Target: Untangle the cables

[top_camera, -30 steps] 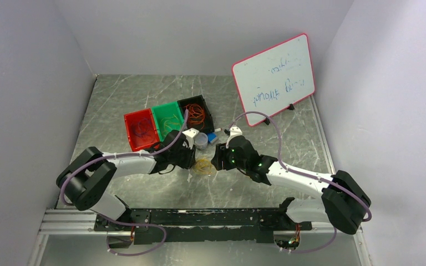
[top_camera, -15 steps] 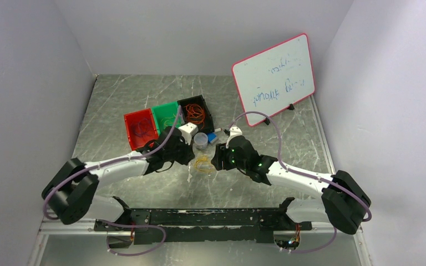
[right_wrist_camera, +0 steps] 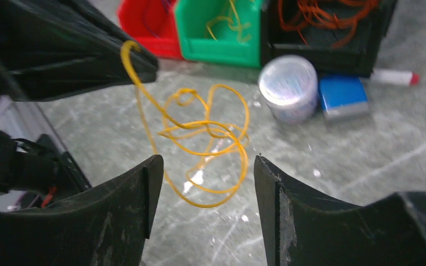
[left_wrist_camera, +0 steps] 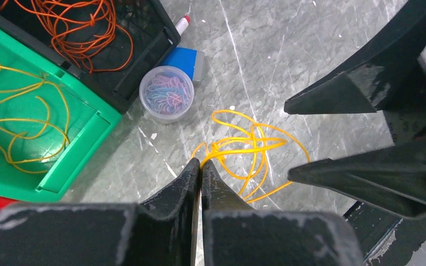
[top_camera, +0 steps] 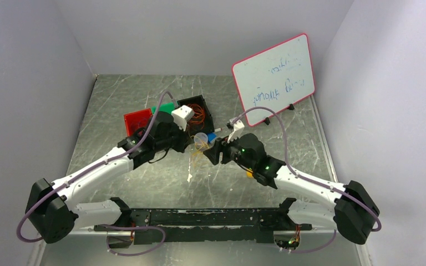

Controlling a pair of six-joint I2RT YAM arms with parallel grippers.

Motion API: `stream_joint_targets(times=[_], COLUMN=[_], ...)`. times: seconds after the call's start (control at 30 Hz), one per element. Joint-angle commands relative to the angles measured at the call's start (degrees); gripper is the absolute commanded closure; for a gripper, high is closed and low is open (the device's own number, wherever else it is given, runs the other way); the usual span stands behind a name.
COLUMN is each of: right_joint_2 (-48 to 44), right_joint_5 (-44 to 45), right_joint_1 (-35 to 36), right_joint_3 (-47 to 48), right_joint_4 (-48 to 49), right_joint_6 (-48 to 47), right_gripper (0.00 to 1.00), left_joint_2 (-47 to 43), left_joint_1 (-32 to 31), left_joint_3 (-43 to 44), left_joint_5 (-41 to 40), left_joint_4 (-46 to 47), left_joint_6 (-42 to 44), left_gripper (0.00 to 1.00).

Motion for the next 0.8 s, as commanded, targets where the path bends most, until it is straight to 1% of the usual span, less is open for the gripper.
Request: stream_joint_targets(times=[0.0,0.07,0.13,0.3,0.43,0.57,0.67,0.77], right_joint_2=[-3.12,-3.08,-1.88,4.36,10.49,13.89,14.81,14.52], right_joint_5=[-4.38,-3.90,-3.17,-1.26,1.98,8.72,13.96,17.11], right_joint_1=[-0.25,-0.30,-0.29,-0.30,-0.31,-0.24,-0.29,-0.32], right_joint_3=[-1.43,-1.54,-1.10,2.09,4.76,6.87,6.51,5.37], right_joint_4=[10.31,11.97,13.36,15.93,17.32,14.23,11.71,9.49], right_joint_6=[-3.41,-3.56,-3.70,-3.42,-1.63,1.21,3.34,3.42], right_gripper=[0.33,0.28,0.25,0.25,0.30,0.38,0.45,0.51], left_joint_2=[0.87,1.18,1.09,0.71,-0.28,-1.66,-3.10,-4.89], left_joint_1=[-0.16,-0.15,-0.17,-0.16,-0.21,-0.26,-0.29,-0.17], left_joint_3=[4.49,5.76,6.60,8.77,10.17,12.82,15.53,18.29], left_joint_5=[-1.13,-0.50,0.61,4.05,7.13,8.85,8.38,5.47], left_joint_4=[-6.55,-7.41,-7.60,-8.45,-9.59,-12.09,-14.33,-16.58], left_joint_6=[1.20,1.19,1.13,1.80,2.92,4.10,4.57,4.92], left_gripper=[0.93,0.93,0.93,0.93,0.93,0.93,0.93,0.93])
